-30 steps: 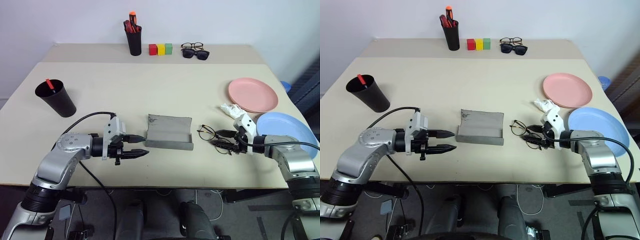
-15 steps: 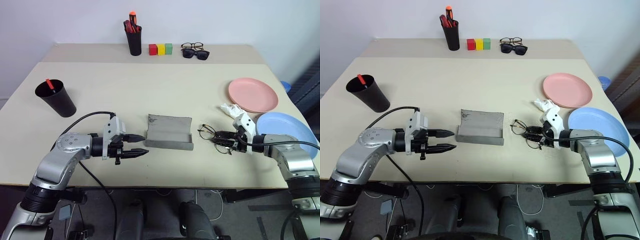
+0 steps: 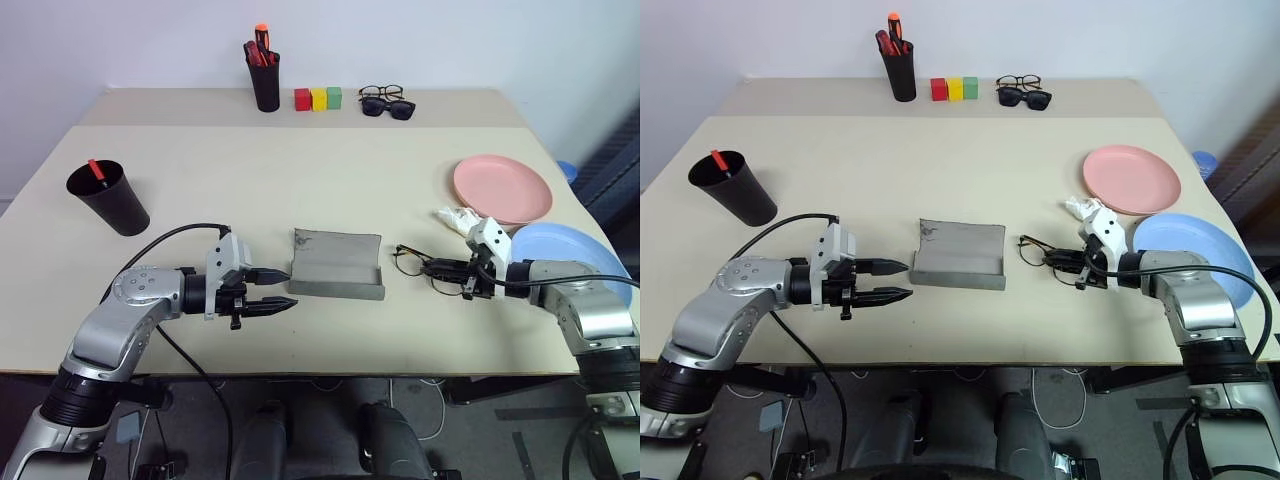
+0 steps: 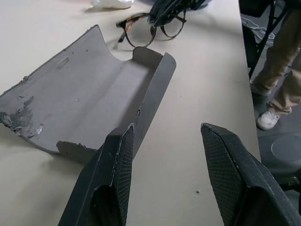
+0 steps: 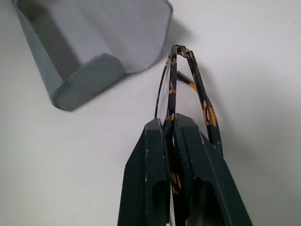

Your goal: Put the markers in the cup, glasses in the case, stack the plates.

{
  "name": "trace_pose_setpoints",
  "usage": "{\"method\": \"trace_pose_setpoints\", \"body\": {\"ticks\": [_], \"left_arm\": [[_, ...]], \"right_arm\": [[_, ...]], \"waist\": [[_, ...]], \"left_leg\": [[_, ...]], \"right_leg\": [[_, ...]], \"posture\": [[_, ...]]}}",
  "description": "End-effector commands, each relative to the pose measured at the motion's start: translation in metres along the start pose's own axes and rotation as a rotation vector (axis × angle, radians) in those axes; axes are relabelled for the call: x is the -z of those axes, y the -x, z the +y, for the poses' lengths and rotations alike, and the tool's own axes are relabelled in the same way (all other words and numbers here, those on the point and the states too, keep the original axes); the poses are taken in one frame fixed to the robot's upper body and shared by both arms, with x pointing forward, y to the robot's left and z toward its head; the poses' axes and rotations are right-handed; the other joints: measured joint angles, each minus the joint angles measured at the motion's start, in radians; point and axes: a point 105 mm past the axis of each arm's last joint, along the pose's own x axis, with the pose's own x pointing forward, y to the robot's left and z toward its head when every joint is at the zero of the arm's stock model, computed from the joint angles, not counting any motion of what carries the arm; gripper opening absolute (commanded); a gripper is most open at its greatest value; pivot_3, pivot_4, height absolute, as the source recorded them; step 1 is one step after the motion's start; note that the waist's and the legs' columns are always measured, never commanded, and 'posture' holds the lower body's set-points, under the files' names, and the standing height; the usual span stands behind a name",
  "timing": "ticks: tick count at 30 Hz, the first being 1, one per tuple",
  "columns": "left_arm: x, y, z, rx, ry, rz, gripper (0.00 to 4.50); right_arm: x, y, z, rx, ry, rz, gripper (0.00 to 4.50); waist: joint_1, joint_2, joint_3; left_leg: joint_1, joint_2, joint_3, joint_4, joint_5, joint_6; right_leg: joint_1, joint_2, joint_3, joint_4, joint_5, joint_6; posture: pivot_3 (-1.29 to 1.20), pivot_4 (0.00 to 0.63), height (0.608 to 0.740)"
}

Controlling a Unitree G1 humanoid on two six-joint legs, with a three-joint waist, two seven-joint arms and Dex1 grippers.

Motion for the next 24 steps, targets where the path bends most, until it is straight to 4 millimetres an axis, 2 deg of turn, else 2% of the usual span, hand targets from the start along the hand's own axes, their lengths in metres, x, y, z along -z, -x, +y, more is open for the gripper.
{"method": "trace_pose_setpoints", "body": {"ticks": [1,4,7,12,18,24], "left_arm": [[-0.006,0.005,-0.001,-0.015,-0.052,-0.043,2.31],[-0.007,0.011,-0.002,-0.045,-0.053,-0.118,2.31],[-0.008,0.024,-0.004,-0.041,-0.084,-0.15,2.31],[-0.017,0.057,-0.007,0.061,0.002,-0.204,2.31],[-0.006,0.085,-0.014,0.122,0.034,-0.124,2.31],[-0.007,0.088,-0.012,0.104,0.018,-0.115,2.31]], "right_arm": [[-0.072,-0.003,0.009,-0.034,0.132,-0.194,0.02],[-0.096,-0.018,0.023,-0.086,0.163,-0.273,0.02],[-0.105,-0.043,0.042,-0.154,0.174,-0.321,0.02],[-0.094,-0.075,0.055,-0.215,0.155,-0.306,0.02],[-0.077,-0.098,0.056,-0.24,0.14,-0.275,0.02],[-0.056,-0.107,0.066,-0.309,0.12,-0.208,0.02]], "waist": [[-0.007,0.001,0.001],[-0.005,0.001,0.001],[0.002,0.001,0.0],[0.001,0.001,0.001],[-0.004,0.001,0.001],[-0.002,0.001,0.001]], "left_leg": [[0.0,0.0,0.0,0.0,0.0,0.0],[0.001,0.001,0.0,-0.002,0.0,0.0],[0.0,0.001,-0.001,-0.002,0.0,0.0],[-0.001,0.0,0.0,-0.001,0.0,0.0],[-0.001,0.001,0.0,-0.002,0.0,0.0],[-0.001,0.001,0.0,-0.003,0.0,0.0]], "right_leg": [[-0.001,0.0,0.001,0.001,0.0,0.0],[-0.002,0.001,0.001,0.001,0.0,0.0],[-0.002,0.002,0.0,0.002,0.0,0.0],[-0.003,0.0,0.0,0.001,0.0,0.0],[-0.003,0.001,0.0,0.001,0.0,-0.001],[-0.004,0.001,0.0,0.002,-0.001,-0.001]], "posture": [[0.0,0.15,0.74],[0.0,0.15,0.74],[0.0,0.15,0.74],[0.0,0.15,0.74],[0.0,0.15,0.74],[0.0,0.15,0.74]]}}
